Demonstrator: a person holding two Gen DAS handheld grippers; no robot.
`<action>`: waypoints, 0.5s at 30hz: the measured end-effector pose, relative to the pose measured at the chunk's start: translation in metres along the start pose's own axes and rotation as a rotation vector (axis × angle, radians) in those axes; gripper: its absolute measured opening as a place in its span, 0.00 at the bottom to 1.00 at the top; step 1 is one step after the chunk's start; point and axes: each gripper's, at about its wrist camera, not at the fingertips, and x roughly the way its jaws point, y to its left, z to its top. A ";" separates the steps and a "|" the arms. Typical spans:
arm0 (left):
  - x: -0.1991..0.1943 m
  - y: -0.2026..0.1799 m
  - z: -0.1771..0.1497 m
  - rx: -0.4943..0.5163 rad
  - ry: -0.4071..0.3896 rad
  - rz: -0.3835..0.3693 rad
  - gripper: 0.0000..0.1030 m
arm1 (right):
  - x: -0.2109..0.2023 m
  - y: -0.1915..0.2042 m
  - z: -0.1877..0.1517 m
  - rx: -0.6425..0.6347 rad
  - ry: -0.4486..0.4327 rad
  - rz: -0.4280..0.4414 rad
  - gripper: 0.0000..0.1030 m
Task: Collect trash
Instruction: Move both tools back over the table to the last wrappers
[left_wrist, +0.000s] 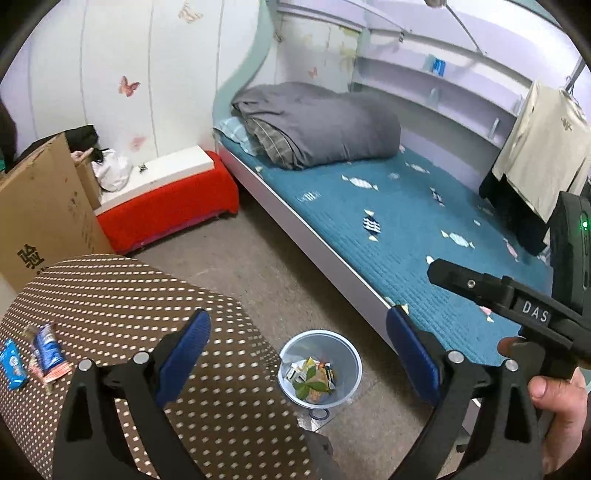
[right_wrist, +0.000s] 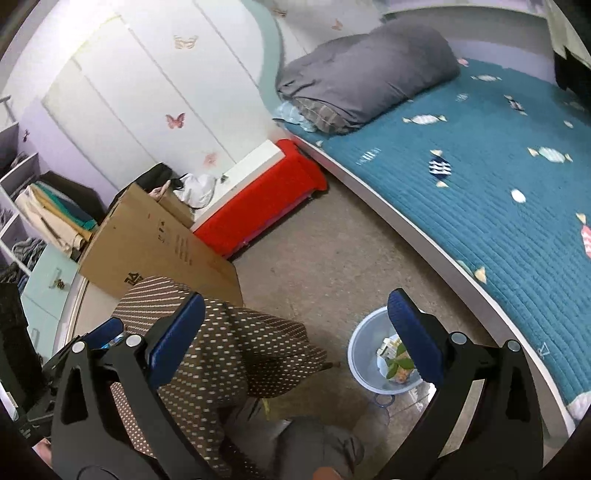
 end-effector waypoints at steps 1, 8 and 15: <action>-0.004 0.002 -0.001 -0.003 -0.007 0.006 0.91 | -0.002 0.008 0.000 -0.012 -0.002 0.006 0.94; -0.039 0.029 -0.010 -0.010 -0.063 0.091 0.92 | -0.010 0.052 -0.004 -0.080 -0.010 0.046 0.94; -0.072 0.065 -0.021 -0.072 -0.106 0.159 0.92 | -0.018 0.101 -0.008 -0.168 -0.023 0.080 0.94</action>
